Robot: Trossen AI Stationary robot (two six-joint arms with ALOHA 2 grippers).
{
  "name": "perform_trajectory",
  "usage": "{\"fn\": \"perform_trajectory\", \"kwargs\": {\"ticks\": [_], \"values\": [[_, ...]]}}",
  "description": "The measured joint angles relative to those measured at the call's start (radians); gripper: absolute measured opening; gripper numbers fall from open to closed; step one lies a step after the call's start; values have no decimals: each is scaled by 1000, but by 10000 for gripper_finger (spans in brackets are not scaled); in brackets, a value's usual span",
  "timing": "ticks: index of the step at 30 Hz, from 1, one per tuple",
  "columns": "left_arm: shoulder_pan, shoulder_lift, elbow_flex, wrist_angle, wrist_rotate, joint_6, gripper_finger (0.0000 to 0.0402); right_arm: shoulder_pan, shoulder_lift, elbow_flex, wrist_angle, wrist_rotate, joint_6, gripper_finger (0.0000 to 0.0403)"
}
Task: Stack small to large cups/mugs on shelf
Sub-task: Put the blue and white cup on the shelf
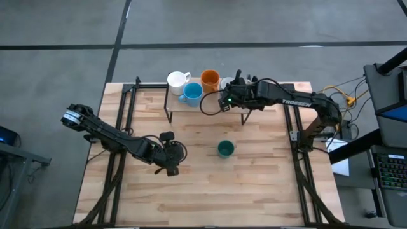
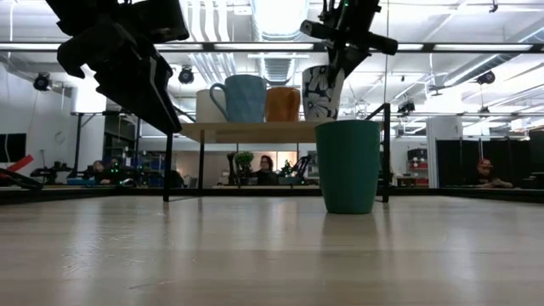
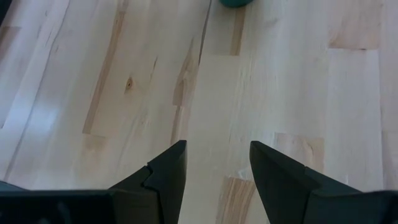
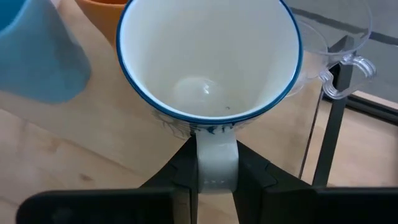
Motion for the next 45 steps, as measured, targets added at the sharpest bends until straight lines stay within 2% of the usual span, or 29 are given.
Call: {"fn": "perform_trajectory", "kwargs": {"ticks": [45], "values": [[-1, 0, -1, 0, 0, -1, 162, -30, 11, -3, -16, 8, 9, 58]]}}
